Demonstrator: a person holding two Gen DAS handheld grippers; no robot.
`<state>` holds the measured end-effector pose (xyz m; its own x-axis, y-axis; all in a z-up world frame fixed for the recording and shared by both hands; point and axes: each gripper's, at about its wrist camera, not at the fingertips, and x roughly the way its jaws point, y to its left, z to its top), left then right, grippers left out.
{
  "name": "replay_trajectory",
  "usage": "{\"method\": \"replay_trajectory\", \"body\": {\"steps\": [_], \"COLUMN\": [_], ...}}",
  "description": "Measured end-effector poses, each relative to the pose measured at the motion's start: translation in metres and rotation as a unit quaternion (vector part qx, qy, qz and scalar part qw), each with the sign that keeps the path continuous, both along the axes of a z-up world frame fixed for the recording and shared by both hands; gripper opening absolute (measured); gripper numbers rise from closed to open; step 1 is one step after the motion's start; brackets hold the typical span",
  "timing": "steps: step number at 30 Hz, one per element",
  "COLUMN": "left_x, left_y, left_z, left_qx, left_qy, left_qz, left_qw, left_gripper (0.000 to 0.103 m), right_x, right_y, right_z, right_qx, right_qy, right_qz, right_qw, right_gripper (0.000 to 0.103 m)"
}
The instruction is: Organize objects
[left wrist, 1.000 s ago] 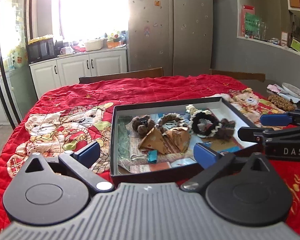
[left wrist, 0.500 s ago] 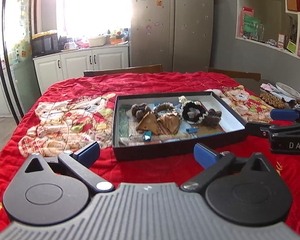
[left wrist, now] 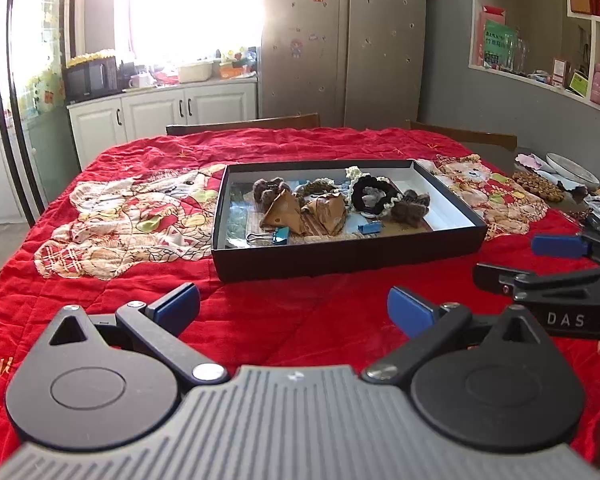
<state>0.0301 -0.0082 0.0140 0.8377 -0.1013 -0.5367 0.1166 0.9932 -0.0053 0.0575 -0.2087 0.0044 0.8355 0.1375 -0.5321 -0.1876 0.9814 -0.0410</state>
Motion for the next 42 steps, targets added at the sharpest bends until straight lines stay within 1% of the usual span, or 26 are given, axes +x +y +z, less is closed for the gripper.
{"method": "replay_trajectory", "body": {"steps": [12, 17, 32, 42], "left_x": [-0.002, -0.001, -0.002, -0.002], "left_y": [-0.002, -0.002, -0.005, -0.003], "left_z": [-0.015, -0.018, -0.019, -0.020], "left_qx": [-0.006, -0.007, -0.006, -0.013], "left_qy": [0.018, 0.021, 0.022, 0.024], "left_qz": [0.013, 0.017, 0.017, 0.018], "left_qw": [0.9997, 0.9996, 0.9996, 0.9995], "left_gripper": [0.103, 0.103, 0.103, 0.103], "right_x": [-0.009, -0.010, -0.013, -0.014], "right_y": [-0.008, -0.007, -0.005, -0.003], "right_z": [-0.004, -0.007, -0.006, -0.006], "right_qx": [0.033, 0.032, 0.035, 0.035], "right_qy": [0.005, 0.011, 0.011, 0.012], "right_qz": [-0.017, -0.016, -0.014, -0.008], "right_qw": [0.999, 0.999, 0.999, 0.999], "right_gripper": [0.082, 0.082, 0.084, 0.085]}}
